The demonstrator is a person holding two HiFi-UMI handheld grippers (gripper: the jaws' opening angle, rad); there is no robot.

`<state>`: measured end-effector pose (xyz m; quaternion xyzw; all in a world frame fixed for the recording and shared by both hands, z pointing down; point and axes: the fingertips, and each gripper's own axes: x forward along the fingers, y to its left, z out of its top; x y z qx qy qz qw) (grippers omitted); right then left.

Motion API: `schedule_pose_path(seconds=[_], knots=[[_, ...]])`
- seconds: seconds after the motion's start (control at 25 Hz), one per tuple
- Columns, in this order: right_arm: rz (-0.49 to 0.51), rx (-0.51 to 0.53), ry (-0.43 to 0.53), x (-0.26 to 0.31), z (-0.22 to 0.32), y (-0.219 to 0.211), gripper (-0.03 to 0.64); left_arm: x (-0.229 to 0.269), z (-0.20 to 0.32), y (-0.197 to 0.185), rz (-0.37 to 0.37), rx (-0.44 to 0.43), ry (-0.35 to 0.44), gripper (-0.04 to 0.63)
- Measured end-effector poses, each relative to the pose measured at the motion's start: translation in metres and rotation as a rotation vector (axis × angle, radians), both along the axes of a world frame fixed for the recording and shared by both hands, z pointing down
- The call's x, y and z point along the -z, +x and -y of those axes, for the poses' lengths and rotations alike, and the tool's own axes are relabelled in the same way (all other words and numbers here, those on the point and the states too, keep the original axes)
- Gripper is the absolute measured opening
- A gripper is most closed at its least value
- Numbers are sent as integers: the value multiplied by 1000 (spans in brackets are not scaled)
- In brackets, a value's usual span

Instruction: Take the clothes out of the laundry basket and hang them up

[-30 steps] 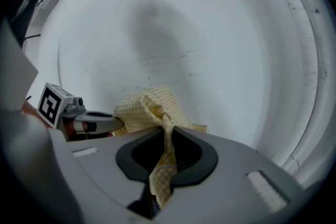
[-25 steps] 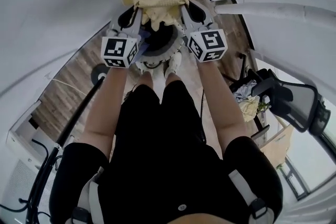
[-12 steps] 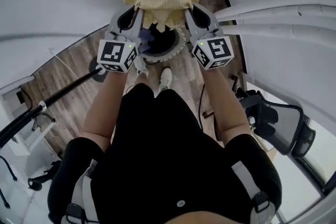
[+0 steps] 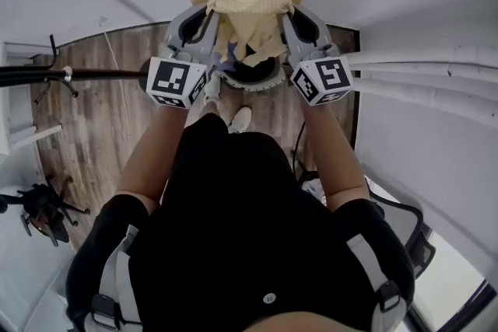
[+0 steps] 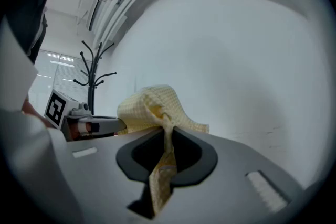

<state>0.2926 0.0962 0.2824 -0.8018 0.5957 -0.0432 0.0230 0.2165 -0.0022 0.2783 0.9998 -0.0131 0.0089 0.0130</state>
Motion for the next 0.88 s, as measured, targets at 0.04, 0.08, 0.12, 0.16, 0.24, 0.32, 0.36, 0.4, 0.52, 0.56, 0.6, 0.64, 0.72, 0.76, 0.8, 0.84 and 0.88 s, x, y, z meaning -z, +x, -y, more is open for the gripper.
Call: schedule_pose_path(seconds=[0.04, 0.08, 0.12, 0.16, 0.24, 0.32, 0.36, 0.4, 0.52, 0.56, 0.6, 0.64, 0.72, 0.76, 0.8, 0.84, 0.88], knots=[[2, 33, 5, 3, 7, -12, 32, 5, 3, -15, -4, 29, 2, 18], [4, 75, 10, 7, 16, -25, 32, 10, 9, -32, -8, 65, 4, 18], [4, 126, 17, 10, 28, -38, 32, 14, 15, -50, -12, 110, 5, 18], [2, 181, 22, 14, 41, -52, 32, 18, 23, -68, -15, 156, 6, 18], [-6, 277, 29, 22, 65, -82, 32, 25, 36, -104, -16, 237, 12, 18], [-9, 354, 31, 26, 86, -114, 32, 27, 49, -141, -6, 305, 26, 20], [-6, 388, 31, 26, 96, -129, 32, 28, 56, -158, 0, 337, 30, 20], [-1, 419, 31, 26, 106, -144, 32, 28, 63, -175, 4, 367, 31, 20], [11, 515, 33, 27, 138, -192, 32, 30, 85, -227, 6, 460, 27, 20], [13, 552, 33, 28, 151, -210, 32, 31, 93, -245, 4, 499, 29, 20], [15, 591, 33, 28, 163, -226, 32, 32, 101, -263, 1, 540, 33, 20], [16, 628, 32, 29, 176, -242, 32, 33, 110, -280, -1, 580, 37, 20], [19, 685, 31, 29, 199, -270, 32, 34, 125, -310, -1, 640, 32, 20], [19, 708, 30, 29, 210, -283, 32, 34, 132, -324, 0, 664, 28, 20], [19, 729, 28, 29, 221, -295, 32, 34, 140, -337, 2, 687, 26, 20], [19, 749, 26, 28, 230, -307, 34, 33, 146, -348, 4, 710, 24, 20], [20, 768, 22, 26, 239, -317, 34, 32, 152, -359, 6, 732, 22, 20]])
